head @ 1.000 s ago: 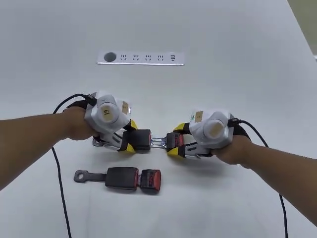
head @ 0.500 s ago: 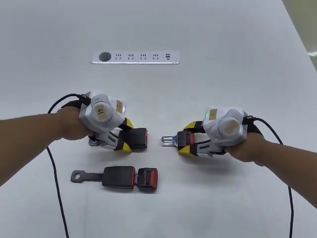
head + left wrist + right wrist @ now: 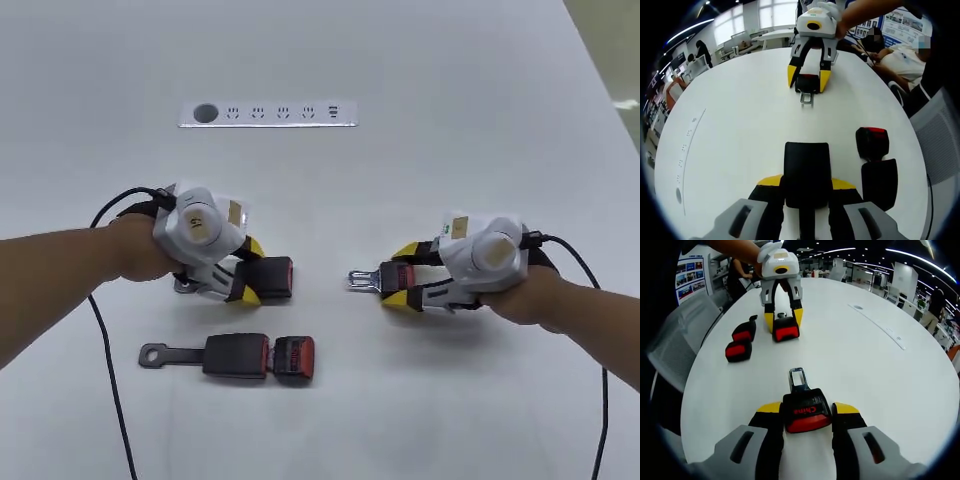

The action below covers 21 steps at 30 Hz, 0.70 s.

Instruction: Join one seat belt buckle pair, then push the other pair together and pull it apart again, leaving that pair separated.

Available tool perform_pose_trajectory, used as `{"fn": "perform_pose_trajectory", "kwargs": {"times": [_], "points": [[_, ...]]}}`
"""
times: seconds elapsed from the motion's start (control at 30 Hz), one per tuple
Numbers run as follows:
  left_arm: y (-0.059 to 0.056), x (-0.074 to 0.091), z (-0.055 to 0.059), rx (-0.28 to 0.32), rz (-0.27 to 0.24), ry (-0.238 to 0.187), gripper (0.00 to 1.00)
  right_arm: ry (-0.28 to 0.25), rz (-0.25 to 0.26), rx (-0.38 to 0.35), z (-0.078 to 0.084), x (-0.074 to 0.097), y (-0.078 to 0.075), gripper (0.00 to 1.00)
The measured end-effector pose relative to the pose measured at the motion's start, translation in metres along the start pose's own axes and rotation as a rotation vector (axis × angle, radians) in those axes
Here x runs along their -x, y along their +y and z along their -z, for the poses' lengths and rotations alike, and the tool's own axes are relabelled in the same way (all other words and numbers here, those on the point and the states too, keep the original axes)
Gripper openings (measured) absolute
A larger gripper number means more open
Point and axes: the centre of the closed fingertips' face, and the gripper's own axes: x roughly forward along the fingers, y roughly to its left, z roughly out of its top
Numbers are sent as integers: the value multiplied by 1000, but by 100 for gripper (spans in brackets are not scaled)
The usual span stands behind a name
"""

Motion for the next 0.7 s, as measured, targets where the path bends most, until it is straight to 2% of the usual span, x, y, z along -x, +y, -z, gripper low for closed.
{"fn": "perform_pose_trajectory", "kwargs": {"times": [0.37,0.7], "points": [[0,1,0,2,1,11,34,11,6,-6,14,6,-3,36],[2,-1,2,-3,4,27,34,0,22,-16,23,10,-6,37]]}}
